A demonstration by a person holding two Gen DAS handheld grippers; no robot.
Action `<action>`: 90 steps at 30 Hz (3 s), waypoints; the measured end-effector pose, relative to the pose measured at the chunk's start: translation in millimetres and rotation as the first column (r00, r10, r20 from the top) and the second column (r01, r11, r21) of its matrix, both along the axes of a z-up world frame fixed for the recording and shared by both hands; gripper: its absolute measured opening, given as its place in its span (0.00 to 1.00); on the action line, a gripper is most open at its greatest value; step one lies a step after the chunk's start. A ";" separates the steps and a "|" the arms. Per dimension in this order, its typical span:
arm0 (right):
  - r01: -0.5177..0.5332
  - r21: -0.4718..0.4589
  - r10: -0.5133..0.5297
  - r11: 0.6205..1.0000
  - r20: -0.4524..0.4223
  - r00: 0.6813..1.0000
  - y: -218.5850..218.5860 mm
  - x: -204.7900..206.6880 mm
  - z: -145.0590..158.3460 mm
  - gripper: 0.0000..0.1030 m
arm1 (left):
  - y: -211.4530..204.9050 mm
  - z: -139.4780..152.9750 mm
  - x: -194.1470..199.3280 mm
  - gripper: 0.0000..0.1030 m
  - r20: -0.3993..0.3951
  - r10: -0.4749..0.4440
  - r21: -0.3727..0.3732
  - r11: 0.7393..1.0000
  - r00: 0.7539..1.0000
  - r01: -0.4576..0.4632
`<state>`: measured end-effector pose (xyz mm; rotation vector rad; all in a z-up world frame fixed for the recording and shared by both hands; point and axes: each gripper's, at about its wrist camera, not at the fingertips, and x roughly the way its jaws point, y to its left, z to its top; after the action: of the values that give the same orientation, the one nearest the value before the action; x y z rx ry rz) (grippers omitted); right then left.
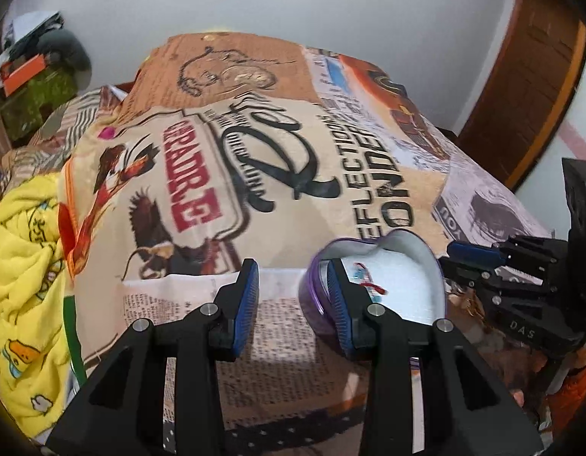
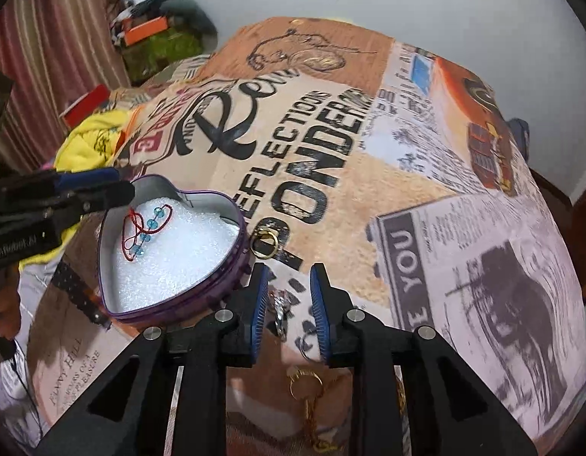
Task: Organize jewelry
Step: 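Drop the beaded bracelet into the heart tin with the left gripper while the right carries the ring, then lower the gold ring into the heart tin and open the right gripper, then grasp a silver earring with the left gripper while the right grasps the orange beaded bracelet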
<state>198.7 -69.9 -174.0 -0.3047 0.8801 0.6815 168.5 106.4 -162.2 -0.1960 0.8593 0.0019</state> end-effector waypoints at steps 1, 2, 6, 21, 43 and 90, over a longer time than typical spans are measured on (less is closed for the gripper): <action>-0.009 -0.004 0.009 1.000 -0.005 1.000 1.6 1.3 -1.1 0.20 | 3.5 -0.6 0.1 0.36 0.000 0.003 -0.016 1.000 1.000 -0.003; -0.018 -0.010 0.018 1.000 -0.008 1.000 3.5 2.5 -2.4 0.20 | 4.6 -0.6 0.5 0.36 0.000 0.007 -0.021 1.000 1.000 -0.007; -0.039 -0.024 0.039 0.999 -0.013 0.999 10.4 6.4 -5.4 0.20 | 11.8 1.4 -0.8 0.36 0.011 0.036 -0.005 0.999 0.999 -0.036; -0.051 0.000 0.051 0.999 -0.029 0.998 25.1 15.8 -15.1 0.17 | 1.2 20.1 -15.8 0.36 0.064 0.003 0.019 1.000 0.998 -0.004; -0.159 0.111 0.161 0.981 -0.008 0.987 57.4 -18.8 28.5 0.17 | -2.4 29.2 -36.7 0.36 0.076 -0.013 0.034 0.999 0.997 0.010; 0.214 0.128 -0.216 0.968 0.001 0.976 -117.6 -37.7 34.8 0.26 | -140.9 -10.8 -15.0 0.36 -0.086 -0.326 -0.037 0.946 0.942 0.323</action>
<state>161.1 -187.5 -139.2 -0.0975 0.8375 0.5301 153.5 -34.5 -173.0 -0.0735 0.9754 -0.3102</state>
